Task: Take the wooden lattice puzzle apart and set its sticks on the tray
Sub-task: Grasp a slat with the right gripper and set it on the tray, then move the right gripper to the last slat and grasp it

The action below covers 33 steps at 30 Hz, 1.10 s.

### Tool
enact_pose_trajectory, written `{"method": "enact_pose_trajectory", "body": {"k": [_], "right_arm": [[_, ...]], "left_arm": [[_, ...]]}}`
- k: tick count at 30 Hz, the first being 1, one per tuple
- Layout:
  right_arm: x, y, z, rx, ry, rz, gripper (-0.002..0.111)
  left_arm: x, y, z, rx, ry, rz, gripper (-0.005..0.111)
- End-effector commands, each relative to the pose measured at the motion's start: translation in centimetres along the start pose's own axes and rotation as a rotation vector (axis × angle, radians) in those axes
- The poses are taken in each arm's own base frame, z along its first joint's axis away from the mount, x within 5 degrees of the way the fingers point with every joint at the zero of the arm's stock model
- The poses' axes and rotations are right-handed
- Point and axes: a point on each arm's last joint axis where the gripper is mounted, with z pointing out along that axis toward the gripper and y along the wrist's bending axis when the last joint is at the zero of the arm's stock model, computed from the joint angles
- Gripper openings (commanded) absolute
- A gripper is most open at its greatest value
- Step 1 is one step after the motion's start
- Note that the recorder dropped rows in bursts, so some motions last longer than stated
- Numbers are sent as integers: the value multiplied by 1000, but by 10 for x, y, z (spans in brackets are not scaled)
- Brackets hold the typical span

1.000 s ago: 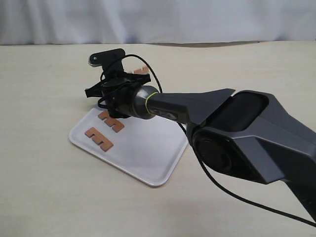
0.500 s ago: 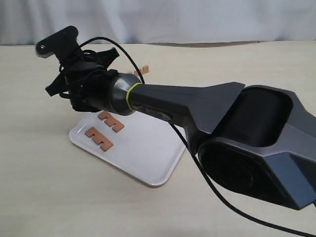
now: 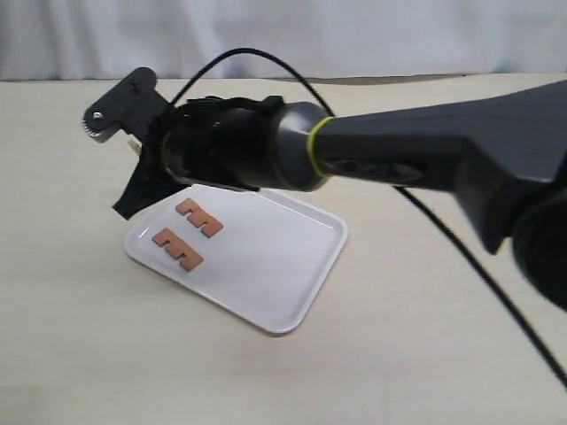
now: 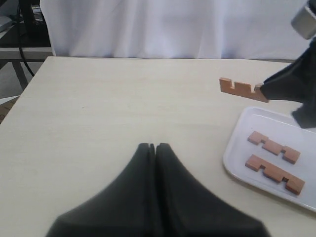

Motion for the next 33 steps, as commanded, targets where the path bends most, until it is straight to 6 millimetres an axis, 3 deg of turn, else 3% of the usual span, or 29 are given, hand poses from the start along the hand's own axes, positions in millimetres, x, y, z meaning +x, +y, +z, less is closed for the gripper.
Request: {"method": "enact_pose_trajectory", "body": {"k": [1, 4, 7, 16, 20, 27, 33], "right_arm": [[35, -26, -15, -94, -39, 74, 4], [66, -38, -14, -132, -26, 168, 4], [82, -42, -12, -136, 5, 201, 4], [93, -49, -7, -104, 61, 255, 6], [98, -55, -2, -103, 60, 297, 21], [78, -62, -4, -93, 2, 339, 65], [41, -77, -3, -6, -26, 373, 68]], "left_arm": [[0, -1, 0, 8, -7, -1, 0], [0, 0, 0, 8, -6, -1, 0], [0, 0, 0, 8, -5, -1, 0], [0, 0, 0, 8, -5, -1, 0], [0, 0, 0, 8, -5, -1, 0], [0, 0, 0, 8, -5, -1, 0], [0, 0, 0, 8, -5, -1, 0]]}}
